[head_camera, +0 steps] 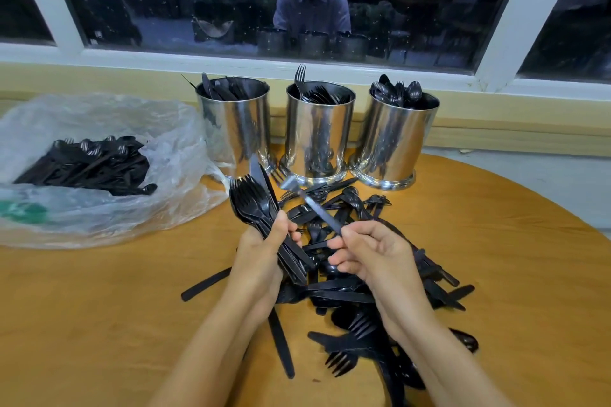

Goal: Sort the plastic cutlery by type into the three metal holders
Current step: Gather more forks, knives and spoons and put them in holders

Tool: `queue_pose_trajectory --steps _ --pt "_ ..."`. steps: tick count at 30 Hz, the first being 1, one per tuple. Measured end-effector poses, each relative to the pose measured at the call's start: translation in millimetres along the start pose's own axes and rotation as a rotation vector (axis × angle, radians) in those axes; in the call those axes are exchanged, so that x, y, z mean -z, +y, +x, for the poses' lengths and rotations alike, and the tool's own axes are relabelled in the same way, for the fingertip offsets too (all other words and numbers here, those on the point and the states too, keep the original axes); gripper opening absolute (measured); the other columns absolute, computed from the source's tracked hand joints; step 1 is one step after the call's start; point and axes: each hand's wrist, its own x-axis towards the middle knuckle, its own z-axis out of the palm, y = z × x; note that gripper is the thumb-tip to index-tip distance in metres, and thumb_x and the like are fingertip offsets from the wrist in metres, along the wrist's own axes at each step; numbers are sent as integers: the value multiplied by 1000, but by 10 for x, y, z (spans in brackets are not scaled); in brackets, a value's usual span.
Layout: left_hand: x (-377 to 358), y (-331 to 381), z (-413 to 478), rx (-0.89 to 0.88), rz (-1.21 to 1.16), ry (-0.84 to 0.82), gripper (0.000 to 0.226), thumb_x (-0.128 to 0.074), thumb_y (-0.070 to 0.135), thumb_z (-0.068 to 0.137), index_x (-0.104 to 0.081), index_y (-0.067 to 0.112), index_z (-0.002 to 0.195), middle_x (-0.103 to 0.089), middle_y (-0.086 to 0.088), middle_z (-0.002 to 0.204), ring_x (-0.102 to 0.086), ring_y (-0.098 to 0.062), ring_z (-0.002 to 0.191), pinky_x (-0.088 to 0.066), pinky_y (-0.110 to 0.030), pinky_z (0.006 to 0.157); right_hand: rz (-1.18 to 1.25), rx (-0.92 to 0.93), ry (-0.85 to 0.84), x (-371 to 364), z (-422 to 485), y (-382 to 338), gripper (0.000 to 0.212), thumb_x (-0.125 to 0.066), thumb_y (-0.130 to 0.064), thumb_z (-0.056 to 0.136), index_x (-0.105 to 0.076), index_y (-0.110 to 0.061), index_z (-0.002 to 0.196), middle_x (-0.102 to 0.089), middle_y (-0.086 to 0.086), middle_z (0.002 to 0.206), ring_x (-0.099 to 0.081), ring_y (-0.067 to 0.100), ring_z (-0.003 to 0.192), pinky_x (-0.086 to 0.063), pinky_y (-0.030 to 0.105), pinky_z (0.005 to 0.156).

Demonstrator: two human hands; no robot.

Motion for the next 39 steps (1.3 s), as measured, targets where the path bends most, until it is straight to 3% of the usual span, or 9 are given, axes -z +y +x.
queue_pose_trajectory --steps 6,12,16,20,24,26,28,33,39 --pt "-24 25 -10 46 -103 -45 25 -56 33 93 -57 8 92 -58 1 70 -58 -9 65 -52 -28 71 -132 72 86 -138 -36 133 9 -67 -17 90 -65 -11 83 -58 -3 62 -51 8 56 -46 18 55" --pt "-10 6 -2 49 -62 -38 41 -62 41 80 -56 4 96 -58 -2 76 -59 -12 70 -50 -30 72 -377 143 7 -178 -46 216 11 -74 -19 83 -68 -14 76 -66 -1 70 -57 7 66 -49 18 64" --pt "21 -7 39 48 -68 -14 40 -64 38 86 -54 3 103 -56 -3 76 -57 -13 69 -50 -28 69 -537 211 -65 -211 -68 265 11 -77 -18 81 -69 -16 74 -64 -4 69 -52 3 62 -46 16 62" --pt "25 7 21 -13 -55 -26 28 -58 34 93 -54 6 94 -54 0 66 -52 -12 63 -50 -25 63 -651 332 -78 -172 -57 243 4 -75 -24 83 -72 -21 84 -59 -13 73 -52 4 68 -42 13 64" --pt "43 125 5 -74 -184 -14 21 -54 26 97 -53 11 83 -53 3 65 -49 -9 61 -45 -28 69 -957 387 -163 -47 -29 166 27 -62 -39 89 -69 -33 115 -58 -26 94 -45 -7 90 -39 12 79" --pt "66 171 12 -73 -253 3 18 -53 24 98 -51 12 84 -52 3 68 -49 -8 61 -45 -27 69 -1061 326 -207 2 -24 127 30 -62 -38 91 -66 -36 121 -54 -33 85 -44 -11 88 -41 15 83" --pt "91 183 23 -74 -280 1 16 -54 24 97 -51 12 87 -51 3 69 -49 -8 60 -45 -26 68 -987 272 -193 5 -18 112 26 -68 -29 88 -70 -32 114 -56 -31 72 -53 -6 77 -47 16 79" --pt "62 78 -1 -124 -107 -46 18 -64 28 88 -57 11 90 -54 0 68 -51 -12 65 -47 -29 70 -609 135 -124 -144 -51 133 13 -79 -21 80 -71 -19 90 -70 -1 73 -59 1 56 -48 15 55" --pt "95 112 33 -146 -185 51 15 -57 25 96 -52 10 97 -53 2 68 -52 -10 62 -50 -26 64 -629 128 -102 11 2 -26 11 -67 -17 90 -73 -20 99 -68 -8 66 -59 -1 50 -50 16 54"
